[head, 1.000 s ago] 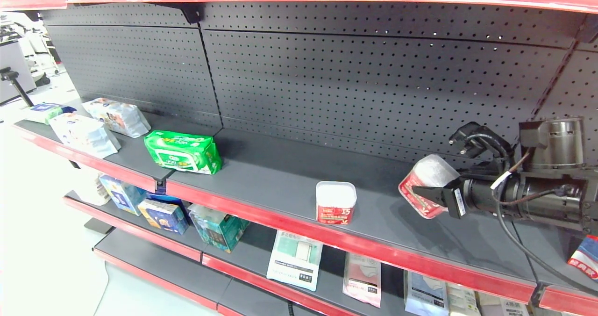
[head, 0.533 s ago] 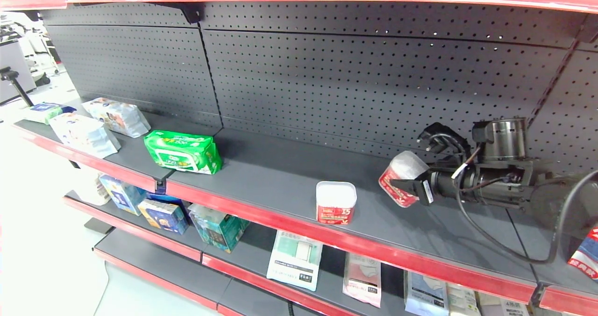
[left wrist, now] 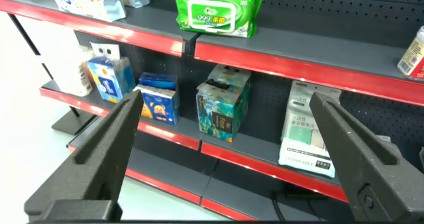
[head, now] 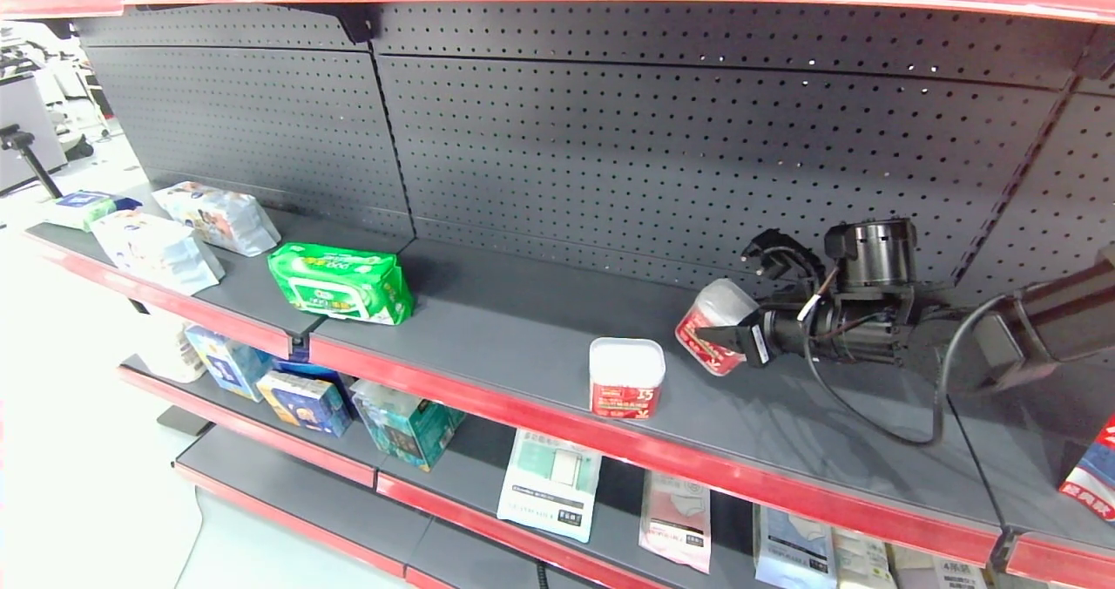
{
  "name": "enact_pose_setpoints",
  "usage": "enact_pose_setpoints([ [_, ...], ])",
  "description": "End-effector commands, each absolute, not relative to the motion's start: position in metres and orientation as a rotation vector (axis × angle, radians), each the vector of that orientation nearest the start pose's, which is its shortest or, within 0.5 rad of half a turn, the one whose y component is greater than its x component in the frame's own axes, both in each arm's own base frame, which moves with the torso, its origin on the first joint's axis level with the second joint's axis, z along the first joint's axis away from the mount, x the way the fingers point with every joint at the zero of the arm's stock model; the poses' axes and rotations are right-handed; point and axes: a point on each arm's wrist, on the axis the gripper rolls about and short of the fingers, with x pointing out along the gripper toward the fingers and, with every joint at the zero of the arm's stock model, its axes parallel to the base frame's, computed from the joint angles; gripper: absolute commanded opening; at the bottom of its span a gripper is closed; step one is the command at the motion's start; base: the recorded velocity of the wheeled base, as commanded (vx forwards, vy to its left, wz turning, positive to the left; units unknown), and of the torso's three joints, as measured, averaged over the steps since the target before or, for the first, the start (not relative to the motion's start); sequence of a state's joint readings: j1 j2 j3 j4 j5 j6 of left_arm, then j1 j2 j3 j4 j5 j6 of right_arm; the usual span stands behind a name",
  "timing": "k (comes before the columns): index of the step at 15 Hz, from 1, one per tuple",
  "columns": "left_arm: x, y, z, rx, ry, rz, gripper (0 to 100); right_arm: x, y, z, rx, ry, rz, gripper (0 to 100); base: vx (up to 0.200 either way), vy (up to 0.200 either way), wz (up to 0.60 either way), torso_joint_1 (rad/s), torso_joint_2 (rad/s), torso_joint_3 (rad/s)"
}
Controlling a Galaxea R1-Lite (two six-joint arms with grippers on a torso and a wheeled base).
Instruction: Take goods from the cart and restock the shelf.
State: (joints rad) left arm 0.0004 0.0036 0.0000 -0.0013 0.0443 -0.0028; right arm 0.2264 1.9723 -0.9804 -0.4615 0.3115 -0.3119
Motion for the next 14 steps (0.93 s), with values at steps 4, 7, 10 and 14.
enact_pose_setpoints([
  [4,-0.023,0.001,0.076,-0.003,0.001,0.046,100,0.363,0.095,0.116,-0.262,0.441,0.651,0,0.000,0.000,0.00,0.000,0.00,0.000],
  [7,-0.023,0.001,0.076,-0.005,0.001,0.046,100,0.360,0.099,0.114,-0.258,0.448,0.674,0,0.000,0.000,0.00,0.000,0.00,0.000],
  [10,-0.023,0.001,0.076,-0.003,0.001,0.046,100,0.355,0.106,0.112,-0.256,0.460,0.697,0,0.000,0.000,0.00,0.000,0.00,0.000],
  [14,-0.023,0.001,0.076,-0.005,0.001,0.044,100,0.347,0.110,0.109,-0.257,0.479,0.714,0,0.000,0.000,0.00,0.000,0.00,0.000],
])
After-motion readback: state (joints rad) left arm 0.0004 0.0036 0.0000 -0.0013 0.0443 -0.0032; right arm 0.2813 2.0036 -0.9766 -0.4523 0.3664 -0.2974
